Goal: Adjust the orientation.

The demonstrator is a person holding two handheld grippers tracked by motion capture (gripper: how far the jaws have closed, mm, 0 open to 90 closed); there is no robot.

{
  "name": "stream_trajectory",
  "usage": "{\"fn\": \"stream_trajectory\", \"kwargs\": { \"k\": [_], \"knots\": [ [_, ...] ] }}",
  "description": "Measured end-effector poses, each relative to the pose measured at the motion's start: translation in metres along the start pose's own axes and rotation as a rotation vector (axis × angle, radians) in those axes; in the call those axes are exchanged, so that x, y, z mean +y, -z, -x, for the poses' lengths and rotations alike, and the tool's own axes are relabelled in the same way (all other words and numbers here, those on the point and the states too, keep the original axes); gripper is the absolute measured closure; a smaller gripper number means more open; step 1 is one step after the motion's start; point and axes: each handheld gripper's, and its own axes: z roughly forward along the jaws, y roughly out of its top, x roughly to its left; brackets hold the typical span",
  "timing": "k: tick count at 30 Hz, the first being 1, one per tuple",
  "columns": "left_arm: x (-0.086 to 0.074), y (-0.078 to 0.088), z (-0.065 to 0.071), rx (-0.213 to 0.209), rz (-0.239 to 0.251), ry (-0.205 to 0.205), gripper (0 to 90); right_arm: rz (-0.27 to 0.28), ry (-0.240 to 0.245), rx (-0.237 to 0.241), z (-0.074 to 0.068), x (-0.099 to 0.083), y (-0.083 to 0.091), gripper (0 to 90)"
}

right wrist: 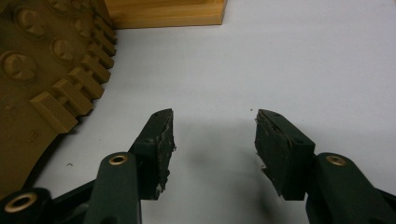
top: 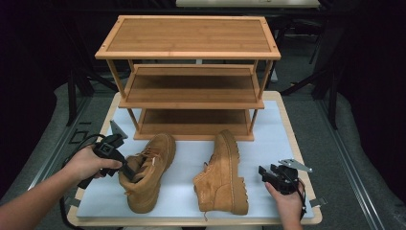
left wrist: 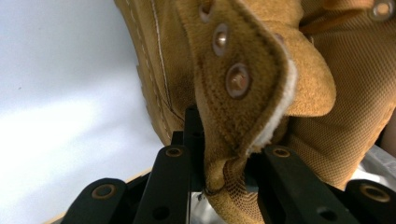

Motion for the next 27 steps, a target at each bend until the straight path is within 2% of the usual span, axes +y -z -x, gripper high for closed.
{"fn": "stream_trajectory", "kwargs": {
  "k": [1, 2, 4, 5, 10, 17, 18, 20, 26, 27],
  "knots": [
    [0.000, 0.000, 0.001, -0.016, 0.009, 0.000, 78.6, 0.002, -0.003, 0.002, 0.000, 0.000, 0.000, 46.5],
    [-0.001, 0.001, 0.001, -0.057, 0.020, 0.007, 78.7, 0.002, -0.003, 0.002, 0.000, 0.000, 0.000, 46.3],
    [-0.003, 0.003, 0.001, -0.107, 0.041, 0.019, 78.8, 0.003, -0.004, 0.004, 0.000, 0.000, 0.000, 46.1],
    [-0.003, 0.004, 0.000, -0.122, 0.045, 0.013, 78.9, 0.005, -0.004, 0.003, 0.000, 0.000, 0.000, 46.0],
    [-0.009, 0.018, -0.002, -0.236, 0.100, 0.037, 79.4, 0.004, -0.006, 0.001, 0.000, 0.000, 0.000, 45.8],
    [-0.016, 0.046, 0.006, -0.268, 0.168, 0.026, 79.5, 0.023, -0.020, 0.004, 0.002, 0.000, 0.000, 45.8],
    [-0.017, 0.051, 0.007, -0.274, 0.178, 0.030, 79.5, 0.005, -0.019, 0.000, 0.002, 0.000, 0.001, 45.8],
    [-0.020, 0.058, 0.010, -0.279, 0.191, 0.038, 79.6, 0.007, -0.022, -0.001, 0.002, 0.000, 0.002, 45.8],
    [-0.025, 0.077, 0.018, -0.240, 0.196, 0.019, 79.6, 0.022, -0.034, 0.002, 0.003, 0.000, 0.001, 45.8],
    [-0.026, 0.079, 0.018, -0.240, 0.210, 0.020, 79.6, 0.019, -0.033, 0.002, 0.004, 0.000, 0.001, 45.8]
  ]
}}
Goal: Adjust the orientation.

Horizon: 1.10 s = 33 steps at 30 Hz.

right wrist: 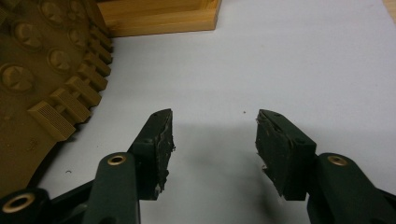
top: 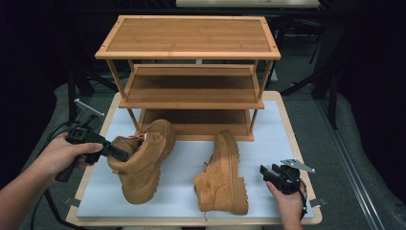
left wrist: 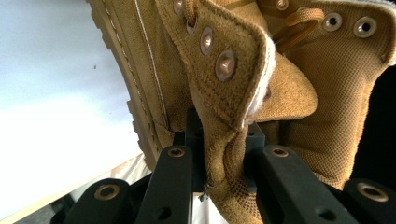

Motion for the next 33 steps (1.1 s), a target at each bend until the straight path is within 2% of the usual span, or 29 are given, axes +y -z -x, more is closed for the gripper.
{"fn": "stream_trajectory", "kwargs": {
  "k": [1, 6, 14, 17, 19, 20, 22, 25, 28, 31, 32, 33],
  "knots": [
    [0.000, 0.003, 0.002, 0.000, -0.008, 0.003, 79.6, 0.001, -0.001, 0.001, 0.000, 0.000, 0.000, 45.8],
    [-0.005, 0.021, 0.014, 0.004, 0.014, -0.014, 79.7, -0.002, -0.005, 0.000, 0.001, 0.000, 0.000, 45.8],
    [-0.010, 0.064, 0.043, 0.009, 0.062, -0.043, 79.7, 0.008, -0.011, 0.002, 0.000, 0.000, 0.001, 45.8],
    [-0.008, 0.074, 0.052, 0.001, 0.091, -0.054, 79.7, 0.010, -0.010, 0.000, 0.000, 0.000, 0.001, 45.8],
    [-0.004, 0.078, 0.054, -0.018, 0.101, -0.069, 79.8, 0.012, -0.013, -0.003, 0.000, 0.000, 0.001, 45.8],
    [-0.002, 0.079, 0.054, -0.027, 0.115, -0.067, 79.9, 0.026, -0.017, 0.001, 0.001, -0.001, 0.000, 45.8],
    [0.005, 0.082, 0.053, -0.057, 0.146, -0.066, 80.0, 0.021, -0.019, 0.003, 0.001, -0.001, -0.001, 45.9],
    [0.017, 0.081, 0.053, -0.079, 0.190, -0.073, 80.1, 0.022, -0.019, 0.004, 0.000, -0.001, -0.001, 45.9],
    [0.033, 0.073, 0.055, -0.076, 0.222, -0.068, 80.1, 0.009, -0.021, -0.002, 0.001, -0.001, 0.000, 45.9],
    [0.055, 0.060, 0.057, -0.060, 0.258, -0.075, 80.2, 0.021, -0.024, 0.006, 0.001, -0.001, -0.002, 45.9],
    [0.061, 0.057, 0.058, -0.048, 0.284, -0.076, 80.2, 0.022, -0.023, 0.009, 0.001, -0.002, -0.002, 45.9],
    [0.067, 0.054, 0.057, -0.059, 0.303, -0.073, 80.2, 0.021, -0.023, 0.011, 0.000, -0.002, -0.002, 45.9]
  ]
}}
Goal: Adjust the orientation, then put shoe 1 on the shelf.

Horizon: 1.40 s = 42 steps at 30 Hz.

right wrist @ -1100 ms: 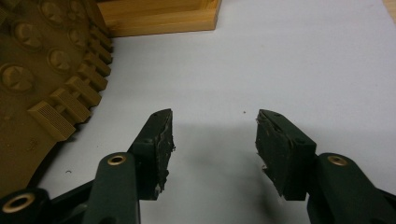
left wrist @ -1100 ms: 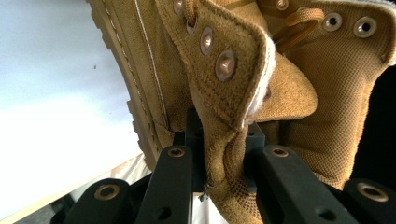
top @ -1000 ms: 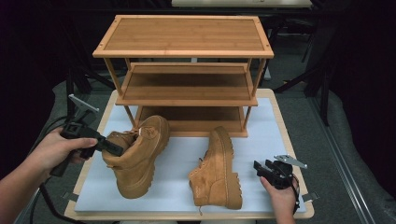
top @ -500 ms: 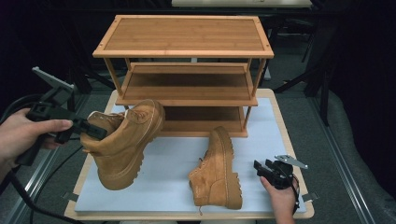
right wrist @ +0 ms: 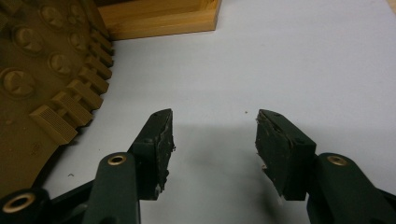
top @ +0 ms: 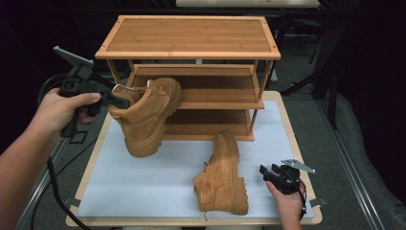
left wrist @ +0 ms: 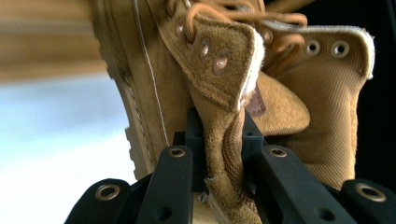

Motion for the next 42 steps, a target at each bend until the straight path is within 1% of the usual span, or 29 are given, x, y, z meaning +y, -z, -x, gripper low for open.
{"fn": "stream_trajectory", "kwargs": {
  "k": [2, 4, 5, 6, 7, 8, 9, 10, 11, 12, 14, 16, 17, 22, 23, 24, 25, 26, 27, 29, 31, 34, 35, 36, 37, 38, 39, 41, 42],
  "knots": [
    [0.008, -0.009, -0.001, 0.012, 0.047, 0.006, 80.2, 0.001, 0.000, 0.003, 0.000, 0.000, 0.000, 45.9],
    [0.015, -0.018, 0.000, 0.031, 0.073, -0.001, 80.2, -0.016, 0.001, -0.001, 0.001, 0.000, 0.001, 45.9],
    [0.018, -0.021, 0.000, 0.029, 0.081, 0.003, 80.2, -0.003, -0.003, 0.004, 0.001, -0.001, 0.000, 45.9],
    [0.021, -0.026, -0.001, 0.044, 0.092, 0.000, 80.1, -0.004, -0.007, 0.004, 0.002, -0.001, -0.001, 45.9],
    [0.023, -0.030, -0.001, 0.043, 0.108, 0.008, 80.1, -0.017, -0.008, 0.002, 0.002, -0.001, 0.000, 45.9],
    [0.025, -0.033, -0.001, 0.055, 0.116, -0.001, 80.0, -0.005, -0.013, 0.007, 0.003, -0.001, 0.000, 45.9],
    [0.025, -0.035, -0.001, 0.062, 0.149, -0.005, 80.1, -0.002, -0.014, 0.009, 0.003, -0.001, 0.000, 46.0],
    [0.027, -0.039, -0.002, 0.059, 0.164, -0.002, 80.1, -0.001, -0.013, 0.008, 0.003, -0.001, 0.000, 45.9],
    [0.028, -0.042, -0.003, 0.081, 0.194, -0.009, 80.0, -0.003, -0.016, 0.011, 0.003, -0.001, 0.000, 45.9],
    [0.030, -0.045, -0.006, 0.075, 0.217, -0.002, 80.1, -0.016, -0.014, 0.006, 0.004, -0.001, 0.000, 46.0],
    [0.030, -0.050, -0.007, 0.072, 0.240, 0.002, 80.0, -0.015, -0.016, 0.008, 0.003, -0.001, 0.000, 46.0],
    [0.029, -0.056, -0.006, 0.045, 0.251, 0.000, 79.8, -0.010, -0.017, 0.013, 0.003, -0.001, 0.000, 46.0],
    [0.028, -0.059, -0.004, 0.044, 0.256, 0.003, 79.4, -0.002, -0.019, 0.015, 0.004, -0.001, -0.001, 46.0],
    [0.024, -0.067, 0.005, 0.074, 0.242, -0.016, 75.8, -0.008, -0.022, 0.018, 0.003, -0.001, -0.002, 46.0],
    [0.023, -0.069, 0.007, 0.089, 0.223, -0.024, 74.4, -0.017, -0.017, 0.015, 0.002, -0.001, -0.001, 46.0],
    [0.023, -0.069, 0.007, 0.089, 0.223, -0.024, 72.5, -0.004, -0.020, 0.021, 0.002, -0.001, -0.001, 46.0],
    [0.022, -0.069, 0.006, 0.091, 0.209, -0.041, 69.4, -0.004, -0.020, 0.021, 0.002, -0.001, -0.001, 46.0],
    [0.021, -0.068, 0.007, 0.093, 0.213, -0.046, 67.0, -0.004, -0.021, 0.021, 0.002, -0.001, -0.001, 46.0],
    [0.021, -0.067, 0.008, 0.102, 0.228, -0.061, 65.0, -0.003, -0.020, 0.019, 0.002, -0.001, -0.001, 46.0],
    [0.021, -0.067, 0.009, 0.127, 0.250, -0.116, 58.0, -0.004, -0.022, 0.020, 0.001, -0.001, -0.001, 46.0],
    [0.019, -0.063, 0.010, 0.106, 0.286, -0.111, 53.1, 0.000, -0.007, 0.013, 0.001, 0.000, 0.000, 46.0],
    [0.019, -0.055, 0.011, 0.089, 0.297, -0.119, 53.4, -0.013, 0.008, 0.002, 0.000, 0.001, 0.001, 46.0],
    [0.018, -0.046, 0.014, 0.111, 0.284, -0.142, 54.0, -0.025, 0.018, 0.002, -0.002, 0.002, 0.003, 46.4],
    [0.018, -0.046, 0.014, 0.111, 0.284, -0.142, 54.7, -0.025, 0.018, 0.002, -0.002, 0.002, 0.003, 46.4],
    [0.014, -0.038, 0.016, 0.140, 0.277, -0.169, 55.5, -0.025, 0.039, 0.004, -0.005, 0.004, 0.003, 47.9],
    [0.014, -0.038, 0.016, 0.140, 0.277, -0.169, 56.2, -0.043, 0.045, 0.003, -0.007, 0.005, 0.004, 48.6],
    [0.006, -0.029, 0.015, 0.122, 0.279, -0.188, 56.4, -0.052, 0.055, 0.007, -0.009, 0.007, 0.005, 49.5],
    [-0.003, -0.021, 0.014, 0.128, 0.265, -0.207, 58.8, -0.063, 0.062, 0.010, -0.013, 0.010, 0.007, 53.0],
    [-0.003, -0.021, 0.014, 0.128, 0.265, -0.207, 59.0, -0.063, 0.062, 0.010, -0.013, 0.010, 0.007, 53.0]
  ]
}}
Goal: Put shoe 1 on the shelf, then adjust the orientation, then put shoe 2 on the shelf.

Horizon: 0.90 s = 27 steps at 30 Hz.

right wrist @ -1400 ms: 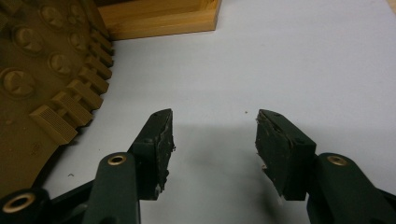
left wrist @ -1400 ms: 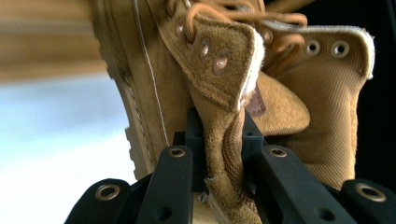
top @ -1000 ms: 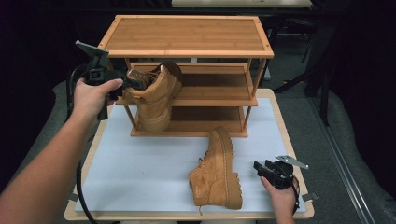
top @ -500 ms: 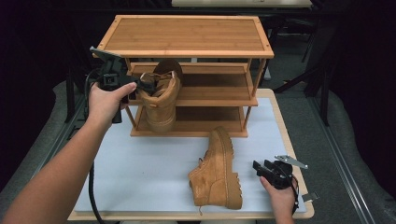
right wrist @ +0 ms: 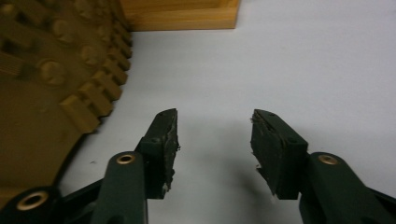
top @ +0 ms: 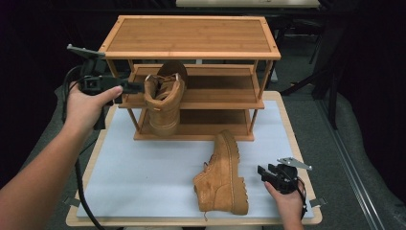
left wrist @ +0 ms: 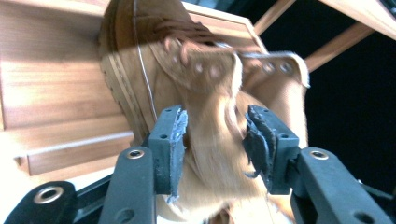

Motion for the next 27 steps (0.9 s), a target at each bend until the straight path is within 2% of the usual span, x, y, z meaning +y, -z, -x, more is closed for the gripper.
{"fn": "stream_trajectory", "kwargs": {
  "k": [1, 2, 3, 4, 5, 7, 8, 10, 11, 12, 14, 16, 17, 20, 25, 27],
  "knots": [
    [-0.009, 0.010, -0.003, -0.008, -0.002, -0.019, 59.2, -0.031, -0.011, 0.025, -0.003, 0.004, 0.003, 55.2],
    [-0.009, 0.010, -0.003, -0.008, -0.002, -0.019, 59.1, -0.031, -0.011, 0.025, -0.003, 0.004, 0.003, 55.2],
    [-0.026, 0.019, -0.012, 0.007, -0.015, -0.042, 59.1, -0.030, -0.013, 0.036, -0.006, 0.008, 0.005, 58.3],
    [-0.026, 0.019, -0.012, 0.007, -0.015, -0.042, 59.1, -0.030, -0.013, 0.036, -0.006, 0.008, 0.005, 58.3],
    [-0.031, 0.020, -0.015, 0.009, -0.019, -0.048, 59.1, -0.048, 0.007, 0.032, -0.009, 0.012, 0.008, 61.1],
    [-0.044, 0.021, -0.022, 0.015, -0.032, -0.060, 59.1, -0.059, 0.022, 0.057, -0.011, 0.016, 0.011, 61.1],
    [-0.051, 0.021, -0.026, 0.017, -0.031, -0.068, 59.1, -0.060, 0.033, 0.044, -0.013, 0.018, 0.012, 61.0],
    [-0.064, 0.019, -0.033, 0.024, -0.029, -0.089, 59.0, -0.066, 0.044, 0.073, -0.016, 0.021, 0.016, 60.2],
    [-0.068, 0.019, -0.034, 0.026, -0.027, -0.091, 59.0, -0.057, 0.053, 0.029, -0.018, 0.023, 0.017, 59.4],
    [-0.076, 0.016, -0.039, 0.032, -0.024, -0.100, 59.0, -0.068, 0.049, 0.079, -0.018, 0.024, 0.019, 59.0],
    [-0.089, 0.010, -0.046, 0.034, -0.033, -0.102, 59.0, -0.056, 0.045, 0.059, -0.021, 0.026, 0.020, 58.2],
    [-0.103, 0.002, -0.054, 0.018, -0.044, -0.090, 59.0, -0.076, 0.041, 0.094, -0.022, 0.029, 0.023, 58.8],
    [-0.109, -0.002, -0.058, 0.010, -0.040, -0.085, 59.1, -0.074, 0.045, 0.077, -0.023, 0.030, 0.023, 59.8],
    [-0.125, -0.012, -0.068, -0.009, -0.039, -0.070, 59.0, -0.075, 0.045, 0.100, -0.024, 0.032, 0.024, 60.4],
    [-0.151, -0.022, -0.080, 0.001, -0.016, -0.086, 57.5, -0.063, 0.041, 0.116, -0.024, 0.032, 0.033, 59.7],
    [-0.161, -0.027, -0.085, 0.022, -0.016, -0.088, 57.0, -0.058, 0.039, 0.120, -0.027, 0.035, 0.038, 61.9]
  ]
}}
